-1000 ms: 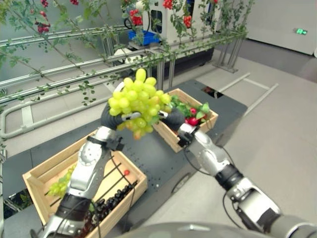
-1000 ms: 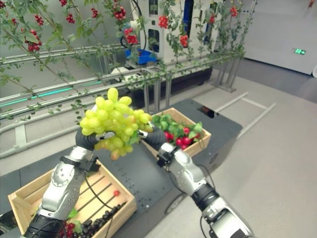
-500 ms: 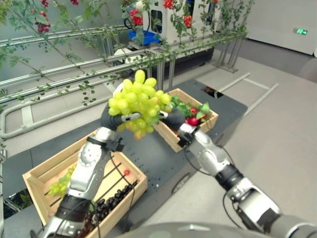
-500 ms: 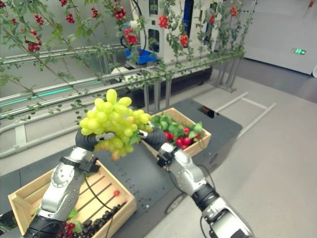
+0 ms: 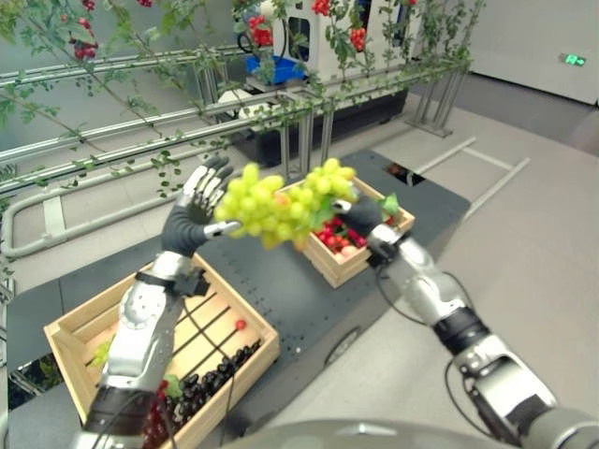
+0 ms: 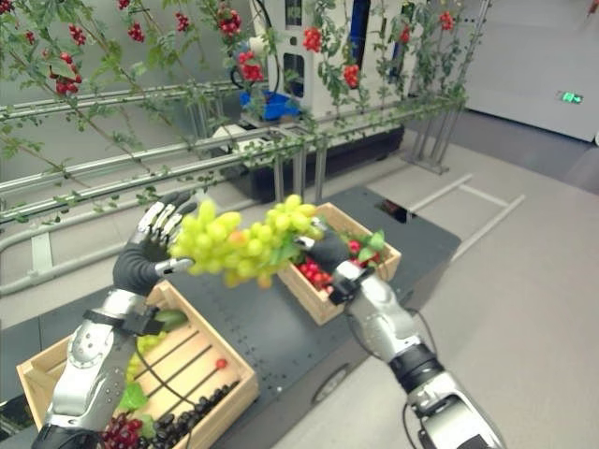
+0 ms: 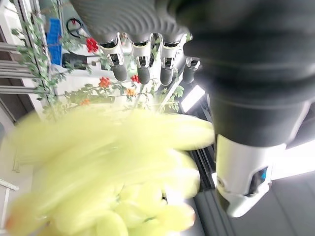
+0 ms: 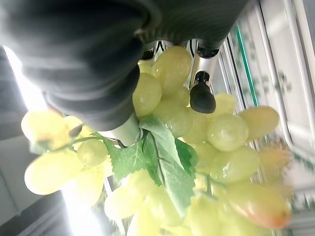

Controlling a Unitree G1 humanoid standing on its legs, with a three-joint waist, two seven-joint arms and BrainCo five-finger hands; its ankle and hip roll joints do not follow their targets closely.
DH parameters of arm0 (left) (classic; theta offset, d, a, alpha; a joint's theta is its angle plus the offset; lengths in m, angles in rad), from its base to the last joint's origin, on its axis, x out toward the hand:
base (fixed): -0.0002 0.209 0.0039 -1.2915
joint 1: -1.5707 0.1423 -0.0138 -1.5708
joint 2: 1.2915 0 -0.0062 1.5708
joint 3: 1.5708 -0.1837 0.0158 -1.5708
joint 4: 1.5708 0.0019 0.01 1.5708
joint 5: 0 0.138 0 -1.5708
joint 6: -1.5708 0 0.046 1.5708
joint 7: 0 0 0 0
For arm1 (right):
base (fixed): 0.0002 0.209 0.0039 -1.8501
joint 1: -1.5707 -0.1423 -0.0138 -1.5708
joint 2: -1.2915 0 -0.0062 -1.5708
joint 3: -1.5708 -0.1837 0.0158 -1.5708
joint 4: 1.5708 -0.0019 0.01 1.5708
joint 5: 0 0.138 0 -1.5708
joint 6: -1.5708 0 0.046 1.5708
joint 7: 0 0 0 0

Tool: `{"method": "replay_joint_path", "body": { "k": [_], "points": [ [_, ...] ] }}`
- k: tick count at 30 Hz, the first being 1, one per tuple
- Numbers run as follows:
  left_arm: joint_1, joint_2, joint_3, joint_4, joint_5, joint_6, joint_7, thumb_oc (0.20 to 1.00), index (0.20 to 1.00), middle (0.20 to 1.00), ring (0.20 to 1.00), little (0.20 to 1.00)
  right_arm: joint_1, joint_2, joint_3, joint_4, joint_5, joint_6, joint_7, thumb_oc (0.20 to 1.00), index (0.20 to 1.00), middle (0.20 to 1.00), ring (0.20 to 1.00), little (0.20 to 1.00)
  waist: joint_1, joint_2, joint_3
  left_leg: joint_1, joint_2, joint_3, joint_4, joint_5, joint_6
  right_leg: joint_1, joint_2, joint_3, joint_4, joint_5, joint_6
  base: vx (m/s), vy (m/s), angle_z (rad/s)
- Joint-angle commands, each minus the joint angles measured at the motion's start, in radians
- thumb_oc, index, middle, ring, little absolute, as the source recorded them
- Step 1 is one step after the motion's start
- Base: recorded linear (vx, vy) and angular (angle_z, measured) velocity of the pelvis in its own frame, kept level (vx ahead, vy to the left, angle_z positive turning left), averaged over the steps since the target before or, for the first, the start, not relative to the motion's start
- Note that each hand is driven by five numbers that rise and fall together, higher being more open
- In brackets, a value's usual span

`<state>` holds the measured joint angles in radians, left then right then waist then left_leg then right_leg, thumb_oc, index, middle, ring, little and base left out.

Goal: Pick up the fruits from the basket on one side to the basket on the other side

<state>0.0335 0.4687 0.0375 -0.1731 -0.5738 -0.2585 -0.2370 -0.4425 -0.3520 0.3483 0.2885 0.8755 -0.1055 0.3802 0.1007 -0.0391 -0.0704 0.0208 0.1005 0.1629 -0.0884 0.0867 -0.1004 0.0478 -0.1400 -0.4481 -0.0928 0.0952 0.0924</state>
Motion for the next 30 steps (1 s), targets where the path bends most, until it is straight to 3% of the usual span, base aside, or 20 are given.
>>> {"method": "replay_joint_path", "body": {
  "k": [1,8,20,30],
  "points": [
    [-0.036,0.063,0.029,0.013,-0.047,-0.064,-0.026,1.000,1.000,1.000,1.000,1.000,-0.048,-0.012,-0.102,-0.091,0.043,-0.088,0.011,0.200,0.200,0.200,0.200,0.200,0.002,-0.022,-0.019,0.006,-0.075,0.016,0.047,-0.091,0.035,0.023,0.003,-0.031,0.015,-0.077,0.032,0.00,0.000,0.00],
    [0.009,0.065,0.099,0.034,-0.054,-0.069,-0.027,1.000,1.000,1.000,1.000,1.000,-0.013,-0.097,-0.205,-0.096,0.037,-0.098,0.003,0.200,0.200,0.200,0.200,0.200,0.003,-0.029,-0.013,0.001,-0.074,0.012,0.050,-0.093,0.034,0.020,0.007,-0.032,0.015,-0.079,0.032,0.00,0.000,0.00],
    [0.030,0.046,0.150,0.054,-0.035,-0.072,-0.008,1.000,1.000,1.000,1.000,1.000,0.034,-0.135,-0.264,-0.112,0.016,-0.094,0.006,0.200,0.200,0.200,0.200,0.200,-0.007,-0.036,-0.008,-0.005,-0.074,0.010,0.057,-0.099,0.037,0.011,0.011,-0.025,0.018,-0.084,0.028,0.00,0.000,0.00],
    [0.047,0.024,0.165,0.085,-0.020,-0.068,0.000,1.000,1.000,1.000,1.000,1.000,0.088,-0.168,-0.316,-0.139,-0.014,-0.097,-0.003,0.200,0.200,0.200,0.200,0.200,-0.033,-0.045,0.008,-0.025,-0.082,0.021,0.169,-0.159,0.041,0.015,-0.002,0.005,0.023,-0.084,0.027,-0.01,0.007,-0.02]
  ]
}}
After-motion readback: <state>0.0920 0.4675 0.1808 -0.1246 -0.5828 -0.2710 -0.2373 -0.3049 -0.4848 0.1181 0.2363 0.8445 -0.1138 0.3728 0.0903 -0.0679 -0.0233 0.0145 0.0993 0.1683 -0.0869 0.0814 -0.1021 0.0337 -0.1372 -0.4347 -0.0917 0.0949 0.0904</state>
